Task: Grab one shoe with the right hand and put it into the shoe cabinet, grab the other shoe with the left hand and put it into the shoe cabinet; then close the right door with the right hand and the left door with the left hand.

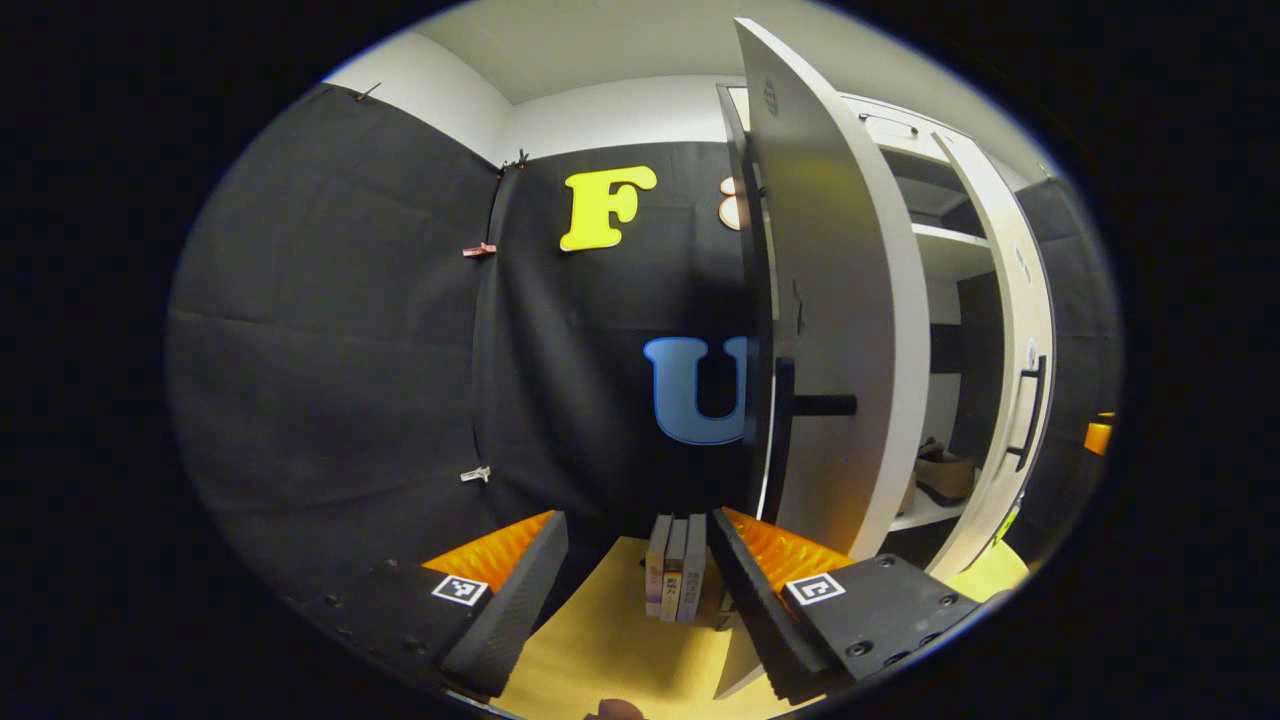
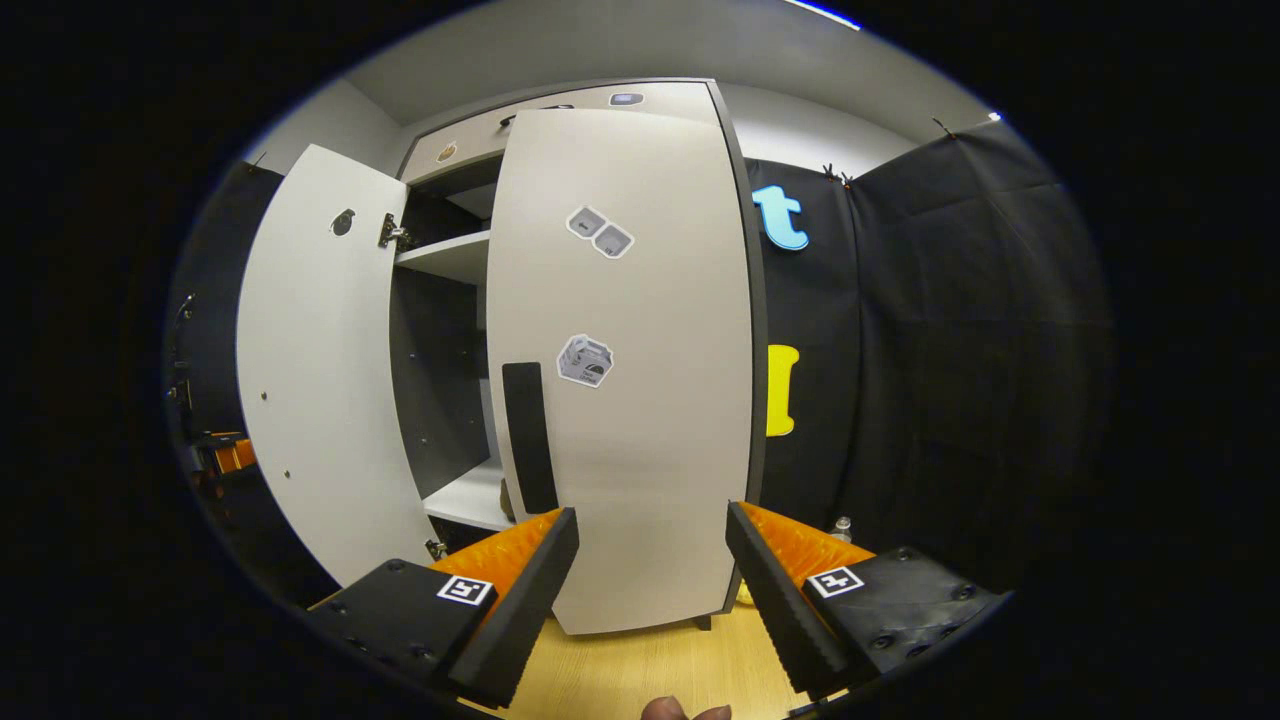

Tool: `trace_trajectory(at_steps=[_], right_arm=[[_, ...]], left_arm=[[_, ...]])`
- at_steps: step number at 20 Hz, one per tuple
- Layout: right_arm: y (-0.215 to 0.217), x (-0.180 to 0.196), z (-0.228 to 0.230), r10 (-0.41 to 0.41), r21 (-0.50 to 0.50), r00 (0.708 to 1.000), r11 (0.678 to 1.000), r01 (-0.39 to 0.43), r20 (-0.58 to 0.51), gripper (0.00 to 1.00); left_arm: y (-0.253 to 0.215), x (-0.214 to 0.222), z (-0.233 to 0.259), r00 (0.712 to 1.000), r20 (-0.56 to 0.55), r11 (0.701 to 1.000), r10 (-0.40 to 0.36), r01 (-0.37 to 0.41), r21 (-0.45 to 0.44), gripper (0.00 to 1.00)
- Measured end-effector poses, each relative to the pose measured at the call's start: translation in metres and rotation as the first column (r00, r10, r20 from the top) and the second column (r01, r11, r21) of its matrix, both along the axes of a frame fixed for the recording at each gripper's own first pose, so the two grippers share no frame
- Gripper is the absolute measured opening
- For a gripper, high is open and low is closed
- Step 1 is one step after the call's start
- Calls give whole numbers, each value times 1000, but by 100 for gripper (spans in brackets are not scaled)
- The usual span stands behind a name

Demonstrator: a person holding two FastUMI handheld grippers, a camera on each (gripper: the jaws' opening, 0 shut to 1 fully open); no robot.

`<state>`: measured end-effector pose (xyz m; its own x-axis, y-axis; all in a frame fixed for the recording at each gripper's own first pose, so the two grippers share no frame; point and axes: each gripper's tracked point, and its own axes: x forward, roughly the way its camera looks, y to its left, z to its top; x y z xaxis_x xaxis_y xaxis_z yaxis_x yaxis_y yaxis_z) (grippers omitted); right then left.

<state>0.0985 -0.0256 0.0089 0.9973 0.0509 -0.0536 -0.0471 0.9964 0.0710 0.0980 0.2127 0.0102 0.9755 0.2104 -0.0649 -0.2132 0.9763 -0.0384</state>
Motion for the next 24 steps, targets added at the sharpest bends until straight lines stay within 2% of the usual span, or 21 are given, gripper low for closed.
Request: trace_trajectory(at_steps=[6, 7, 11, 14, 19, 20, 24], right_arm=[[-2, 0, 0, 27, 28, 1000, 999, -27, 1, 98], [-4, 0, 0, 30, 30, 1000, 999, -30, 1, 98], [-14, 2, 1, 36, 25, 999, 999, -36, 2, 98], [-25, 3, 1, 31, 31, 1000, 999, -30, -3, 98], [-41, 2, 1, 28, 28, 1000, 999, -28, -3, 98], [-43, 3, 2, 26, 19, 1000, 999, -26, -3, 98], [-58, 3, 3, 10, 9, 1000, 1000, -10, 5, 98]], left_arm=[[-17, -9, 2, 1000, 1, 1000, -13, 13, 0, 93], [-18, -9, 2, 1000, -3, 1000, -17, 17, -11, 90], [-30, -12, 11, 999, 1, 999, -47, 47, -19, 93], [-72, -5, 11, 996, 5, 996, -87, 87, -30, 93], [-114, 2, 12, 990, 31, 989, -136, 137, -53, 90], [-124, 7, 11, 988, 31, 986, -152, 154, -59, 93], [-160, 28, 12, 977, 38, 976, -210, 212, -56, 92]])
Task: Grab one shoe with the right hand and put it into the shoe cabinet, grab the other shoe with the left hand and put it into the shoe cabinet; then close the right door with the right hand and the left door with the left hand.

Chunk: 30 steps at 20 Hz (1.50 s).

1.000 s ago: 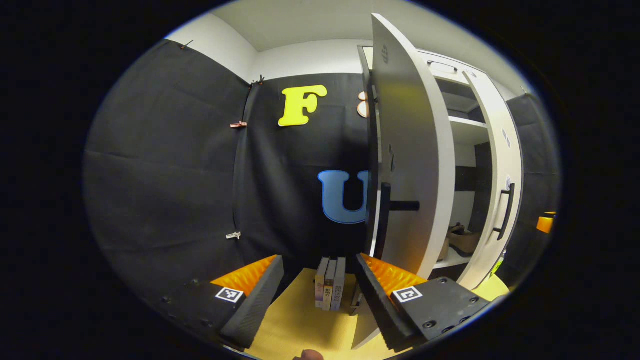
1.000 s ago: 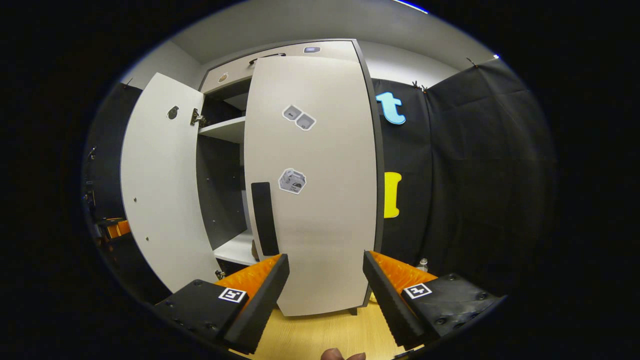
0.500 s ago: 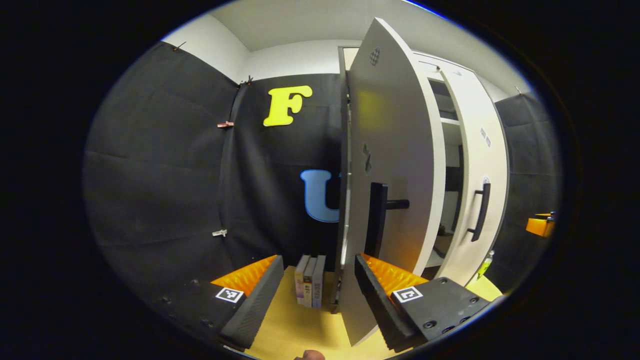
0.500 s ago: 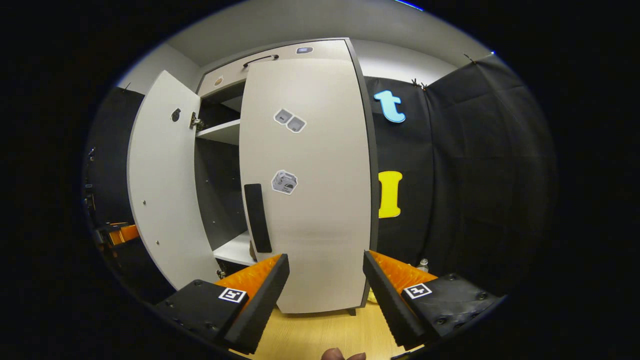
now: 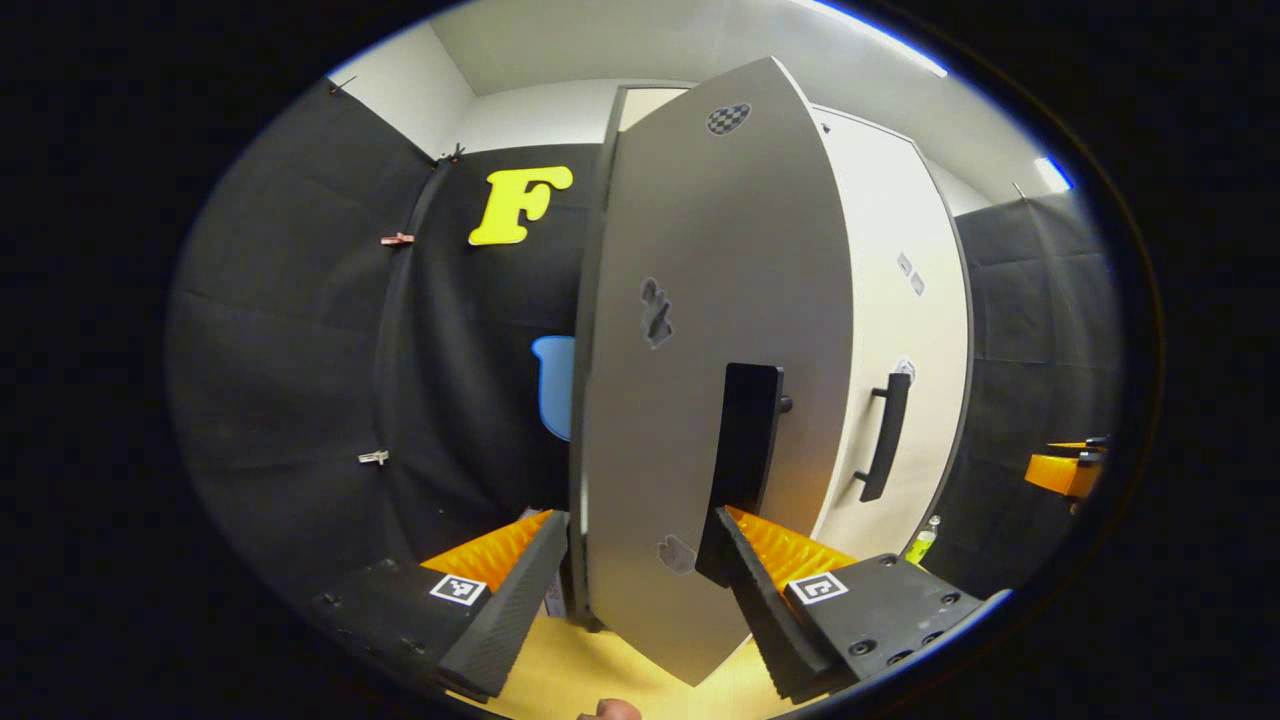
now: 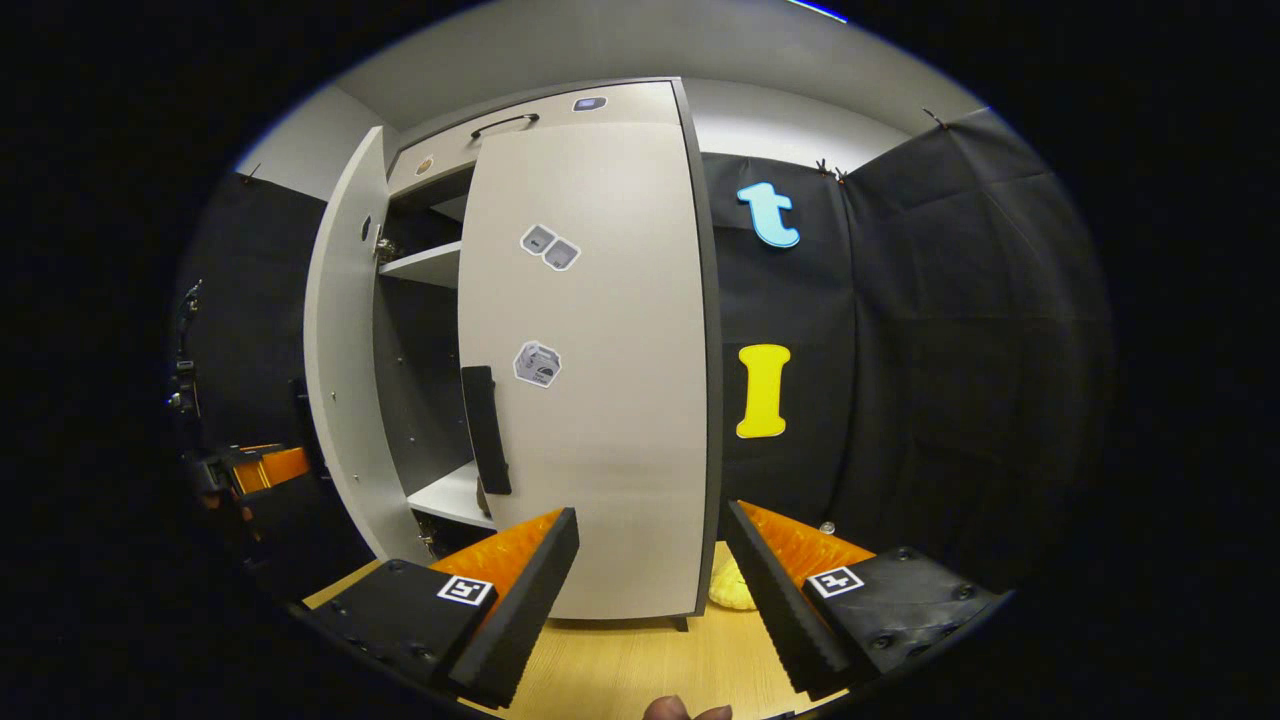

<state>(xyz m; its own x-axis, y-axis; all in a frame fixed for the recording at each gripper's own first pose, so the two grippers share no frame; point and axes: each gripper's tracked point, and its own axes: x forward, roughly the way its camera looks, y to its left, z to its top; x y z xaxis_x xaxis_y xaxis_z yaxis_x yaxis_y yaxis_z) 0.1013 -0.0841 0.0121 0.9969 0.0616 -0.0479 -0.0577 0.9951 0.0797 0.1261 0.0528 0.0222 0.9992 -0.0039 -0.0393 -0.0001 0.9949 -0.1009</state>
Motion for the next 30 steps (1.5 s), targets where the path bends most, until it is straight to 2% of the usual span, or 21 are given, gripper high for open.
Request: trace_trajectory(at_steps=[3, 6, 9, 17, 22, 30], right_arm=[[-13, -2, 1, -18, 7, 1000, 1000, 18, 2, 98], [-25, -7, 6, -30, -5, 999, 1000, 30, 13, 98], [-31, -10, 8, -38, 3, 999, 999, 38, 12, 98], [-15, -23, 9, -4, -8, 1000, 1000, 4, 10, 98], [2, -27, 14, 23, -11, 1000, 1000, -23, 17, 98], [23, -40, 23, 42, -4, 999, 999, -42, 28, 98]], left_arm=[[-29, 12, 1, 999, 8, 999, -39, 39, 2, 93], [-42, 23, 0, 999, 20, 999, -32, 32, 26, 93], [-55, 37, 0, 999, 24, 999, -42, 42, 7, 93], [-76, 70, 0, 999, 28, 999, -28, 26, 43, 95], [-75, 69, 2, 999, 19, 998, -33, 32, 53, 93], [-70, 36, 5, 998, 14, 998, -59, 58, 34, 95]])
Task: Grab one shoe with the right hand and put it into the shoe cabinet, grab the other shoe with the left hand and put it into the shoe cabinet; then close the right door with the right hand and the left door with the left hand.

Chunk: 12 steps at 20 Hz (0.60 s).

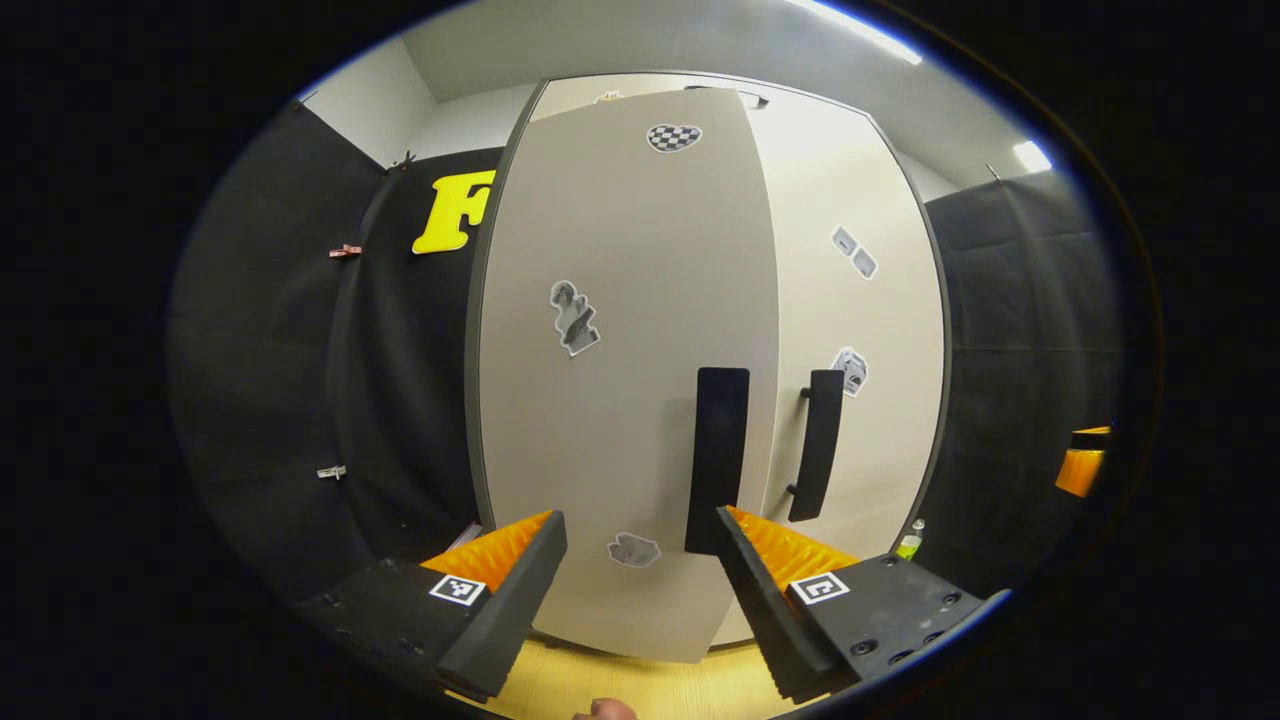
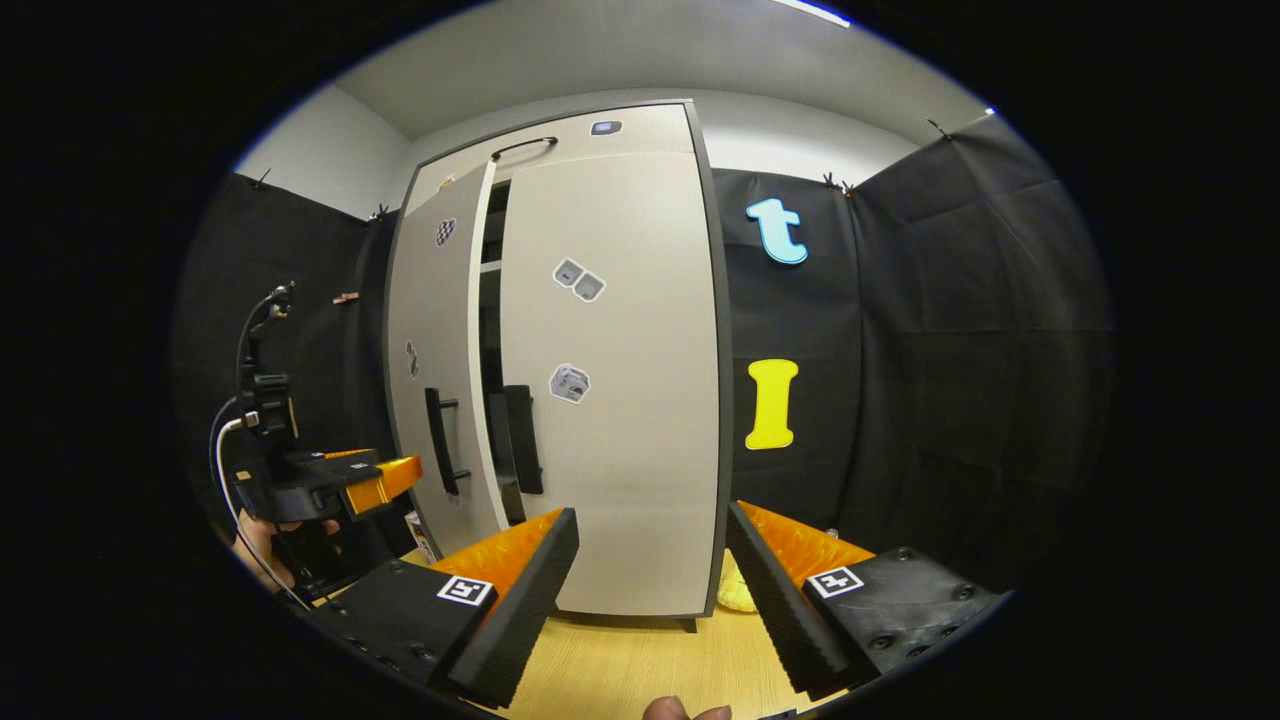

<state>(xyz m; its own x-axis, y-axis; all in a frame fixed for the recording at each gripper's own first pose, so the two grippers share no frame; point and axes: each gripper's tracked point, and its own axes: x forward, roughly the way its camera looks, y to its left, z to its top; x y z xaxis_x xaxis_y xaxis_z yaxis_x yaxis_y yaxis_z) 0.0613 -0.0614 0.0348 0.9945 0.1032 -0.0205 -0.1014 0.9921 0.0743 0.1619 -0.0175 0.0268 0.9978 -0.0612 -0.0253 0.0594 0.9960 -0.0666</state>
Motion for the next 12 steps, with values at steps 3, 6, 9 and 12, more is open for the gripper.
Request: trace_trajectory(at_steps=[3, 6, 9, 12], right_arm=[[8, -6, 4, 4, -2, 1000, 1000, -4, 6, 98], [16, -11, 7, 6, 2, 1000, 1000, -6, 10, 98], [24, -15, 10, 5, 9, 1000, 1000, -5, 13, 98], [34, -20, 16, 7, 13, 1000, 1000, -7, 23, 98]], left_arm=[[2, -16, 4, 1000, 4, 1000, -14, 14, 12, 95], [4, -35, 10, 1000, 9, 999, -29, 29, 32, 95], [7, -52, 17, 999, 13, 996, -52, 51, 69, 95], [13, -73, 22, 998, 13, 994, -54, 53, 92, 95]])
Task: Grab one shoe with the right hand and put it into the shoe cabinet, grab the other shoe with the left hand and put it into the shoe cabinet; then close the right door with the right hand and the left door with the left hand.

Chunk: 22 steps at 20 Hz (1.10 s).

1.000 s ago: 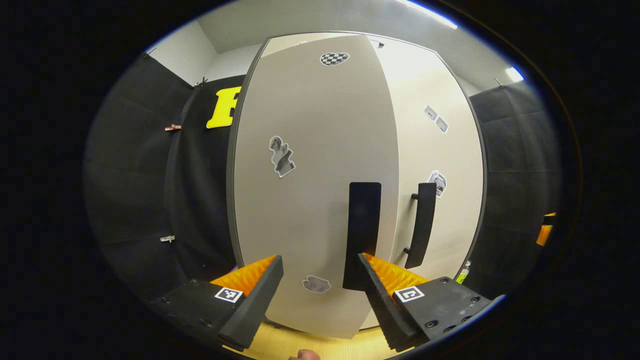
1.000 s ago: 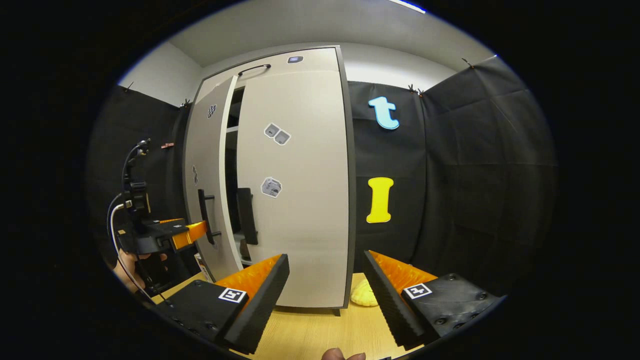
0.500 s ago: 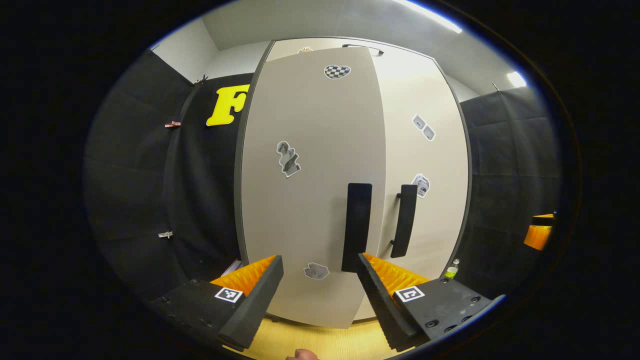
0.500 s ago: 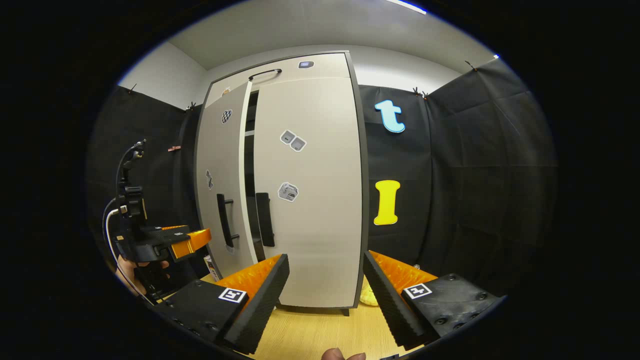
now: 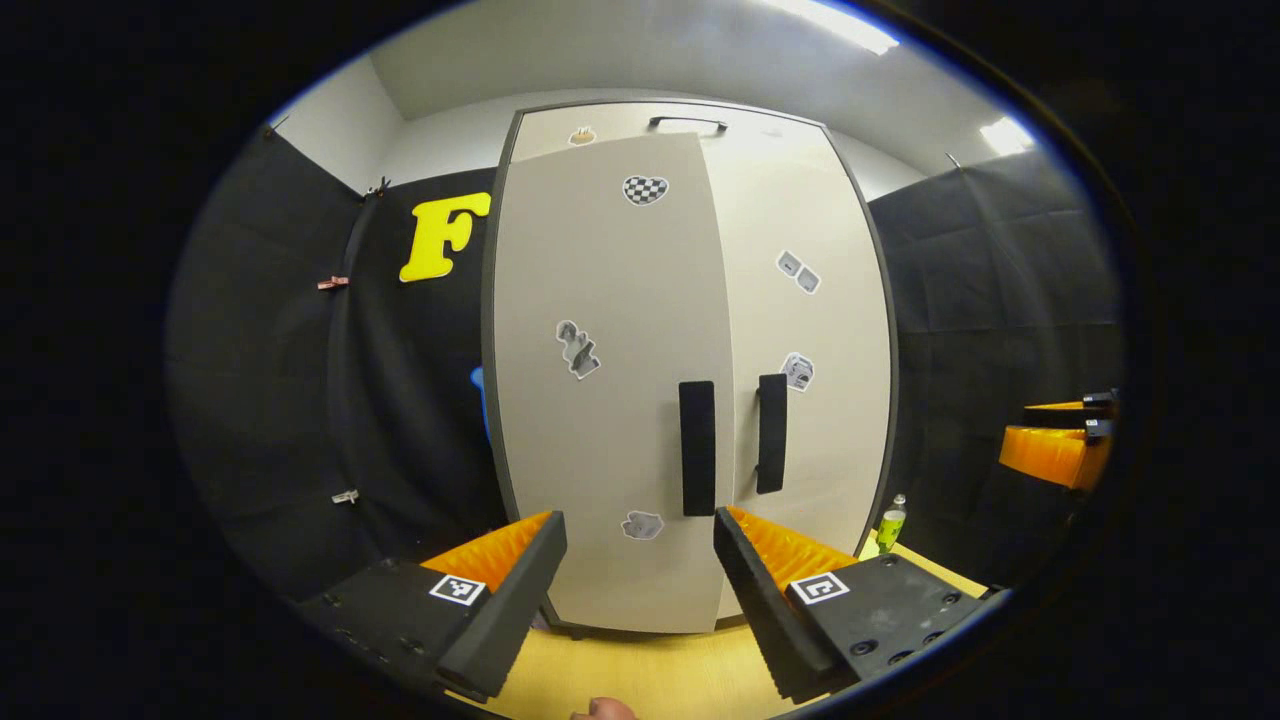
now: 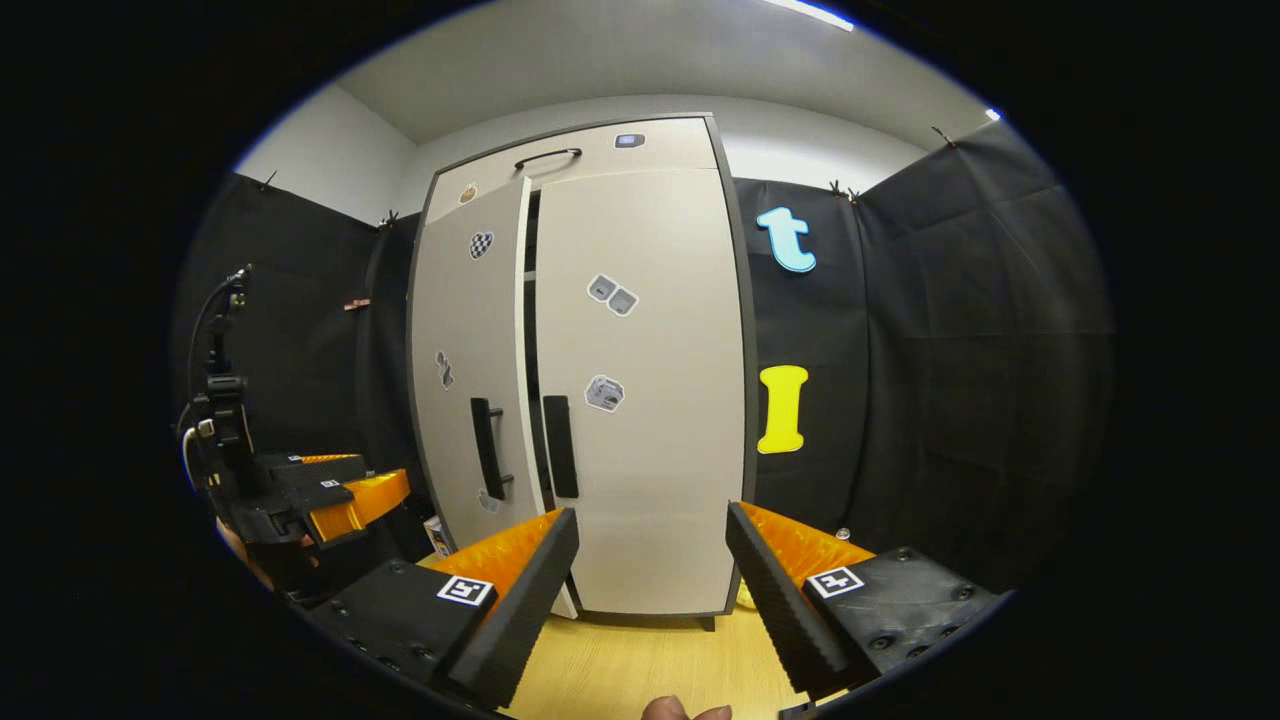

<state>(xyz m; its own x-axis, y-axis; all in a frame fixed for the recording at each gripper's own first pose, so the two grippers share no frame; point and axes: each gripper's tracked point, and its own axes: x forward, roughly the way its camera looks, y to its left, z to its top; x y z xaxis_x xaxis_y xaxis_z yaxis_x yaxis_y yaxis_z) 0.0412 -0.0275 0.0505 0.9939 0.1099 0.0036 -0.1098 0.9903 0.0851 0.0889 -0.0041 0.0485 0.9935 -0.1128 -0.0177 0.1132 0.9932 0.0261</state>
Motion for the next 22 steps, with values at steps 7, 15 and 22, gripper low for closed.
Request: trace_trajectory(at_steps=[7, 15, 22], right_arm=[[19, -14, 8, -8, -7, 1000, 1000, 8, 27, 98], [32, -23, 1, -14, -18, 1000, 1000, 14, 13, 98], [39, -25, 1, -9, -24, 1000, 1000, 10, 13, 98]], left_arm=[[7, -40, -1, 1000, -14, 1000, -17, 16, -15, 95], [16, -59, -17, 999, -49, 997, -25, 21, -72, 95], [27, -59, -14, 999, -39, 998, -7, 4, -70, 95]])
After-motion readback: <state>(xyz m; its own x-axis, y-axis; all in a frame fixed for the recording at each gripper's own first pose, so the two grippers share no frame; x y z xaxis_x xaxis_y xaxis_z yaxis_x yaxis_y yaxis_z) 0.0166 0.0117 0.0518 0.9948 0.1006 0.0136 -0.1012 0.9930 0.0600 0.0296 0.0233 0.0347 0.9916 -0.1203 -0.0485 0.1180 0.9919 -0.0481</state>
